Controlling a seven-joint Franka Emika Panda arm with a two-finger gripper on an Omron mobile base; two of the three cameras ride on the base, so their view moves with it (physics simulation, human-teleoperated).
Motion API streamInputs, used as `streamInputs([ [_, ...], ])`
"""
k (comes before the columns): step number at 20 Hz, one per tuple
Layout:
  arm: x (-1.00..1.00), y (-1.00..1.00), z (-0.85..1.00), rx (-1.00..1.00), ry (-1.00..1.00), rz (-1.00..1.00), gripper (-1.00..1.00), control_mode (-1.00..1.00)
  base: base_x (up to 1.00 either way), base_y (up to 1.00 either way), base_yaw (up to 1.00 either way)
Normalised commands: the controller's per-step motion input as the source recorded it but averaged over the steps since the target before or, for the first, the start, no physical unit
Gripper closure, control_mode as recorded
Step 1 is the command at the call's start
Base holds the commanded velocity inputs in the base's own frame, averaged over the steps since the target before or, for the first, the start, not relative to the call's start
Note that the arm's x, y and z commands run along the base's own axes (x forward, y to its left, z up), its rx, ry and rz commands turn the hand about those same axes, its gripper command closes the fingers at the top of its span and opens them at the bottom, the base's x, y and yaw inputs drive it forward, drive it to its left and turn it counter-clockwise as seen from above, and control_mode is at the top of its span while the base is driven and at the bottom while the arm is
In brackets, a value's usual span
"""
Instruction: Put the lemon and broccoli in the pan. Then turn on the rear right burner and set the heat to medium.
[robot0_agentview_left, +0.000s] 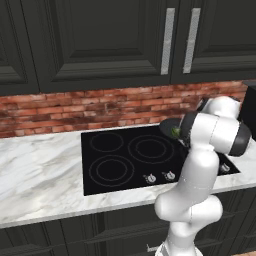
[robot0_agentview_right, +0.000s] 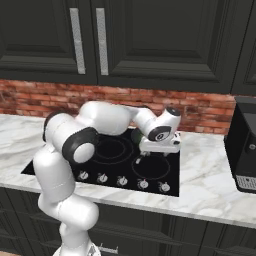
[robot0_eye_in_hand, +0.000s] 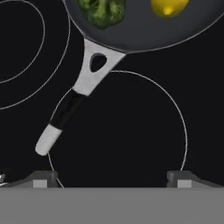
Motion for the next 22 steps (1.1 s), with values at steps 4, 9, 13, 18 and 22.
streamInputs([
  [4, -0.66, 0.01, 0.08, 0.00, 0.03, 0.00, -1.00, -1.00, 0.00, 0.00, 0.00],
  [9, -0.42, 0.07, 0.03, 0.00, 0.16, 0.00, -1.00, -1.00, 0.00, 0.00, 0.00],
  [13, -0.23, 0.19, 0.00, -0.01, 0.24, 0.00, -1.00, -1.00, 0.00, 0.00, 0.00],
  [18, -0.16, 0.18, -0.02, 0.00, 0.13, 0.00, -1.00, -1.00, 0.00, 0.00, 0.00],
  [22, 0.00, 0.03, -0.19, 0.00, 0.00, -0.02, -1.00, -1.00, 0.00, 0.00, 0.00],
])
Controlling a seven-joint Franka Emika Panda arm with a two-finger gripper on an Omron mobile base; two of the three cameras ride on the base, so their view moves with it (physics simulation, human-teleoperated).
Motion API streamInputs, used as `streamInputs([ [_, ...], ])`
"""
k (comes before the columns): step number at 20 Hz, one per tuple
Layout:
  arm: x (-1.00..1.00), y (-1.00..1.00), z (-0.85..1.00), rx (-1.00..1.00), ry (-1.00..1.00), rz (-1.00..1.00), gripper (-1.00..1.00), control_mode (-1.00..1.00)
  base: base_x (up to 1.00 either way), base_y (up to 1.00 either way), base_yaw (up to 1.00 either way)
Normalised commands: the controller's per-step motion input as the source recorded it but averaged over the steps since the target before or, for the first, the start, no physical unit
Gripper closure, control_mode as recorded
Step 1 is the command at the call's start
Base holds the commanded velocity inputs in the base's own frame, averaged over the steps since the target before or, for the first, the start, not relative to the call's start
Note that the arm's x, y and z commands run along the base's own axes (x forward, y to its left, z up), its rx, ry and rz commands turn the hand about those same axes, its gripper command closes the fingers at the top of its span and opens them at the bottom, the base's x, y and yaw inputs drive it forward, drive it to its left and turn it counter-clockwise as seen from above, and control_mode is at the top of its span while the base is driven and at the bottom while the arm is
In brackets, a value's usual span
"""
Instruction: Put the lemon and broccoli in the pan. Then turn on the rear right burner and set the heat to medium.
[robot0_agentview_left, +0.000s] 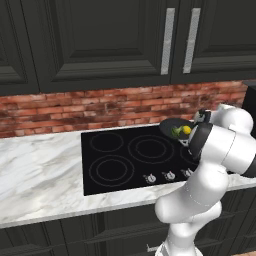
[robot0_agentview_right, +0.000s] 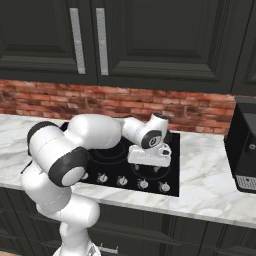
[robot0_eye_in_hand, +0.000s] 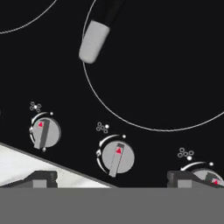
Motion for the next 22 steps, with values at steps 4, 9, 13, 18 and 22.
streamInputs([
  [4, 0.00, 0.02, -0.43, 0.00, -0.01, -0.02, -1.00, -1.00, 0.00, 0.00, 0.00],
  [9, -0.06, 0.04, -0.31, 0.00, -0.03, 0.00, -1.00, -1.00, 0.00, 0.00, 0.00],
  [13, -0.06, 0.01, -0.15, 0.00, 0.00, 0.00, -1.00, -1.00, 0.00, 0.00, 0.00],
  [18, -0.30, 0.00, -0.01, 0.00, 0.00, 0.00, -1.00, -1.00, 0.00, 0.00, 0.00],
  [22, -0.31, 0.00, 0.00, 0.00, 0.00, 0.00, -1.00, -1.00, 0.00, 0.00, 0.00],
])
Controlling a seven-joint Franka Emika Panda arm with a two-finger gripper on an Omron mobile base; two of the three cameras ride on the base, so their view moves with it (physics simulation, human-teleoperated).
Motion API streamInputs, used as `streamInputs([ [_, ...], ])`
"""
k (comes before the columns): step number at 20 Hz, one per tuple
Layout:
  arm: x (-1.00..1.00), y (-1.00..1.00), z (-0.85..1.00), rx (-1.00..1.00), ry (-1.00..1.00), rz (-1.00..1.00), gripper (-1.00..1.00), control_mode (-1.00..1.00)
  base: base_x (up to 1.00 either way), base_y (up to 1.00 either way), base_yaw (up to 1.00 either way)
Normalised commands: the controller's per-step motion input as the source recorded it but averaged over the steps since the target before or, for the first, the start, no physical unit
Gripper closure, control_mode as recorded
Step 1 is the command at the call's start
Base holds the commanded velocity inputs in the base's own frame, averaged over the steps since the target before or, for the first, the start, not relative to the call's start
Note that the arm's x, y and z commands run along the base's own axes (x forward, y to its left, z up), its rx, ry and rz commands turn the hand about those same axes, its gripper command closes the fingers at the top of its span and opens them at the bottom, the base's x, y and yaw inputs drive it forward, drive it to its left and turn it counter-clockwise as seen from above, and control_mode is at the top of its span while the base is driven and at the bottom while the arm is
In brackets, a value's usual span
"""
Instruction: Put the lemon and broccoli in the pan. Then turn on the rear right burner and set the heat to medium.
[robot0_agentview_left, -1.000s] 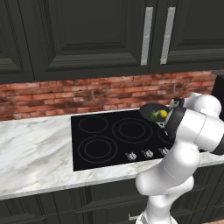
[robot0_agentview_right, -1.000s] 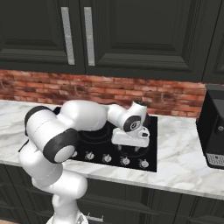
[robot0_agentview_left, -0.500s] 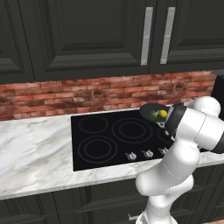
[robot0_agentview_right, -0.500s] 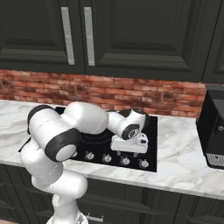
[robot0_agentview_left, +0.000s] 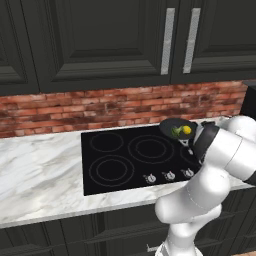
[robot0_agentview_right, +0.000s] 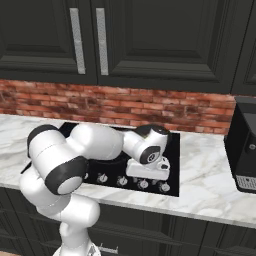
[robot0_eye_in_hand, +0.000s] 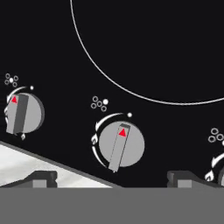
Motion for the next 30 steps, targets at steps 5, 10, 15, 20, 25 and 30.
streamInputs([
  [5, 0.17, 0.04, 0.00, 0.00, 0.00, 0.00, -1.00, -1.00, 0.00, 0.00, 0.00],
  [10, 0.21, 0.00, 0.00, 0.00, 0.00, 0.00, -1.00, -1.00, 0.00, 0.00, 0.00],
  [15, -0.09, 0.00, 0.00, 0.00, 0.00, 0.00, -1.00, -1.00, 0.00, 0.00, 0.00],
  [20, -0.24, 0.00, -0.04, 0.00, 0.00, 0.00, -1.00, -1.00, 0.00, 0.00, 0.00],
  [25, 0.01, 0.05, -0.08, 0.00, 0.00, 0.00, -1.00, -1.00, 0.00, 0.00, 0.00],
  [30, 0.07, 0.01, 0.00, 0.00, 0.00, 0.00, -1.00, -1.00, 0.00, 0.00, 0.00],
])
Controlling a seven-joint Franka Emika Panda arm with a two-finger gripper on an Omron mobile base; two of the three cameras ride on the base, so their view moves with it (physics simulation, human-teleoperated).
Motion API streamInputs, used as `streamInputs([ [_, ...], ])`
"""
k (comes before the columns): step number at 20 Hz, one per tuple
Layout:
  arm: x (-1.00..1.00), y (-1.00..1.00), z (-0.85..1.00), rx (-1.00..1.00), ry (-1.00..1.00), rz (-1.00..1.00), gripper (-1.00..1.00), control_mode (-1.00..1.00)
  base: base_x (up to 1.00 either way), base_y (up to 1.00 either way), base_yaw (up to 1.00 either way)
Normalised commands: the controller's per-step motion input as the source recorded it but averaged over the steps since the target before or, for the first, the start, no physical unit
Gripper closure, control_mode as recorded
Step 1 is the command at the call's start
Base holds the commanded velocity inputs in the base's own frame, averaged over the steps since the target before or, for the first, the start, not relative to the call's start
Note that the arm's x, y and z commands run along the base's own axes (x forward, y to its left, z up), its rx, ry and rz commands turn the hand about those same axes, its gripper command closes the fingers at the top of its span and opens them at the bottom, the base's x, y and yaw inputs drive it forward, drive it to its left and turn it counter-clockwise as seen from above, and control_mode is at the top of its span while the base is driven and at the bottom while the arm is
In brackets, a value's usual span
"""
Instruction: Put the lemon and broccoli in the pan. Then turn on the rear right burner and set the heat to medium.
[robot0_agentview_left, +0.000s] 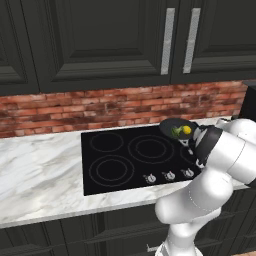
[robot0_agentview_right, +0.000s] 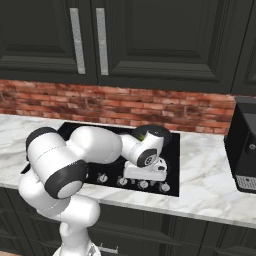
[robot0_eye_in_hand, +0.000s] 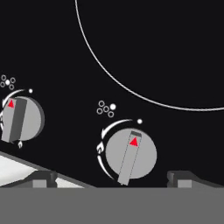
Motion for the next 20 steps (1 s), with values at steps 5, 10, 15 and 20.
streamInputs([
  [5, 0.05, 0.00, 0.00, 0.00, 0.00, 0.00, -1.00, -1.00, 0.00, 0.00, 0.00],
  [10, 0.01, 0.00, -0.03, 0.00, 0.00, 0.00, -1.00, -1.00, 0.00, 0.00, 0.00],
  [15, 0.04, 0.00, -0.11, 0.00, 0.00, -0.01, -1.00, -1.00, 0.00, 0.00, 0.00],
  [20, 0.12, 0.00, -0.13, 0.00, 0.00, 0.00, -1.00, -1.00, 0.00, 0.00, 0.00],
])
